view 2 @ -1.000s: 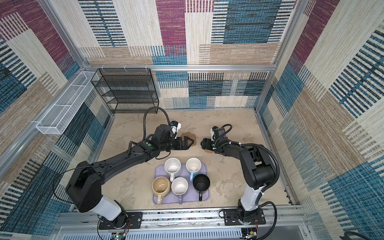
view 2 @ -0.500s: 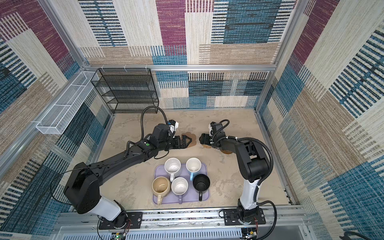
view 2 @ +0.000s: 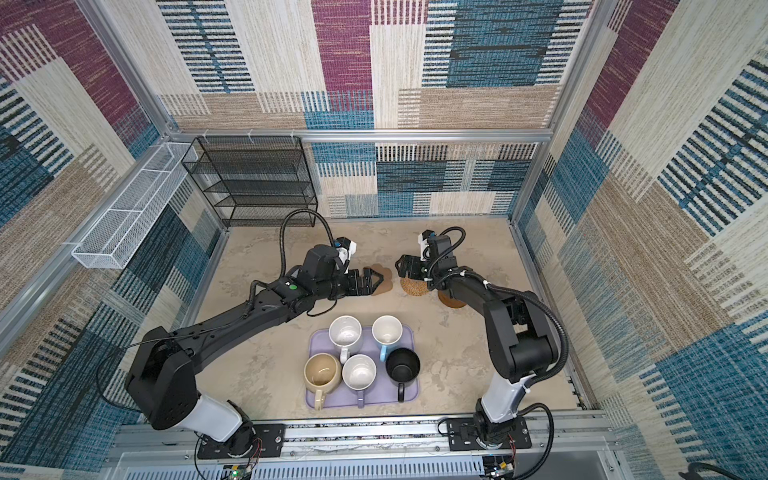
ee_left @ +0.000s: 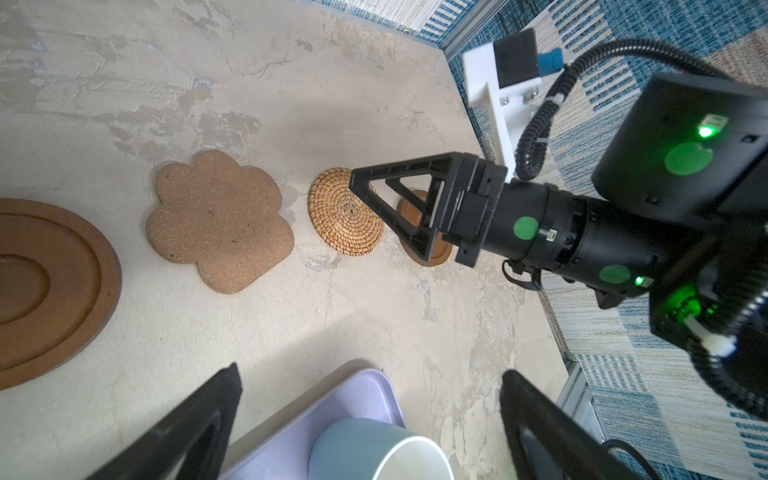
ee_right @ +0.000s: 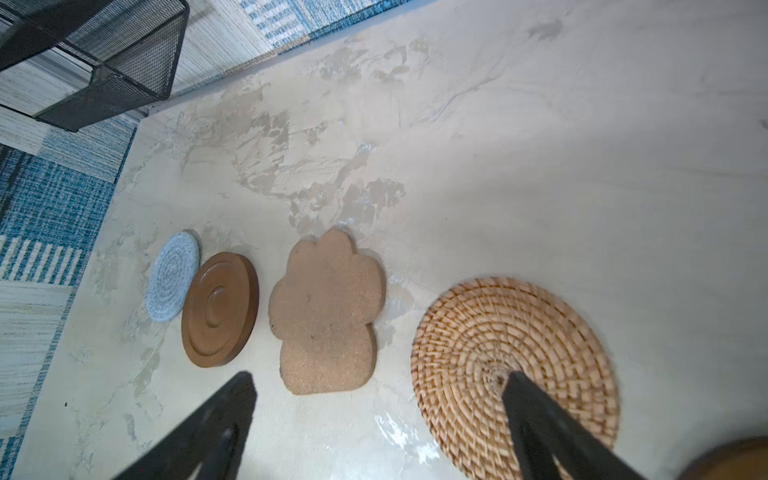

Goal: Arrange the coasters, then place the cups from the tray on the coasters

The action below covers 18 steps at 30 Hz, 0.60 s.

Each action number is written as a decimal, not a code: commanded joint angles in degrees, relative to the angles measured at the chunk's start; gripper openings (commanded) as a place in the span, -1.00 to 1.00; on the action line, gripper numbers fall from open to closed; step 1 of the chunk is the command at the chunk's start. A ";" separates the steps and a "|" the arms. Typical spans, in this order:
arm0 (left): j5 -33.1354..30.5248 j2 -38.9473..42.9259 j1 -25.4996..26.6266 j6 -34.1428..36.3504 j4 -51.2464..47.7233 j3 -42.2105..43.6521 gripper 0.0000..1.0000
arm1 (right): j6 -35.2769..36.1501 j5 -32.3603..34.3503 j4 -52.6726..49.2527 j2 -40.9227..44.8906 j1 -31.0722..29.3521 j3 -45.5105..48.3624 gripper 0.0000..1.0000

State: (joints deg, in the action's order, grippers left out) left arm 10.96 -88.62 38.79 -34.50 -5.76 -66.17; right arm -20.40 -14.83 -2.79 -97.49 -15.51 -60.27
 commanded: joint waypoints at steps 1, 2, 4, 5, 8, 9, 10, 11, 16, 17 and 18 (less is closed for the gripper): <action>0.73 1.00 0.56 0.31 0.02 0.72 1.00 | -1.10 3.08 -2.40 3.38 0.03 2.40 0.99; 0.79 1.17 0.67 0.39 0.13 0.99 1.00 | -1.46 3.68 -2.85 4.34 -0.04 3.20 1.00; 1.65 1.33 1.01 0.56 0.51 1.38 1.00 | -1.68 4.53 -2.87 6.77 -0.01 5.51 1.00; 2.23 1.22 1.11 0.46 0.57 1.48 1.00 | -1.75 5.18 -2.41 8.41 0.05 7.05 1.00; 3.17 1.26 1.40 -0.18 1.79 2.22 1.00 | -1.59 7.12 -0.77 12.06 0.78 10.99 1.00; 3.42 1.28 1.53 -0.52 2.48 2.48 1.00 | -1.42 7.38 -0.47 12.71 1.34 11.99 0.99; 3.61 1.25 1.53 -0.85 3.16 2.64 1.00 | -1.28 7.40 -0.38 12.98 2.02 12.63 0.98; 3.79 1.09 1.69 -1.04 3.55 2.71 1.00 | -1.15 7.35 -0.46 13.07 2.72 13.25 0.96; 3.89 -0.57 3.07 -0.83 3.65 1.86 1.00 | -0.65 7.76 -0.29 12.44 5.37 15.79 0.82; 3.93 -1.03 3.20 -0.82 3.65 1.71 1.00 | -0.45 8.43 -0.37 12.02 5.71 16.04 0.79; 3.89 -1.43 3.18 -0.72 3.66 1.42 1.00 | -0.35 9.12 -0.60 11.63 6.01 16.06 0.77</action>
State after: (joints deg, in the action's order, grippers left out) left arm 14.02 -89.27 41.85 -34.96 -3.62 -63.99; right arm -21.12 -7.90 -4.47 -85.23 -10.00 -44.56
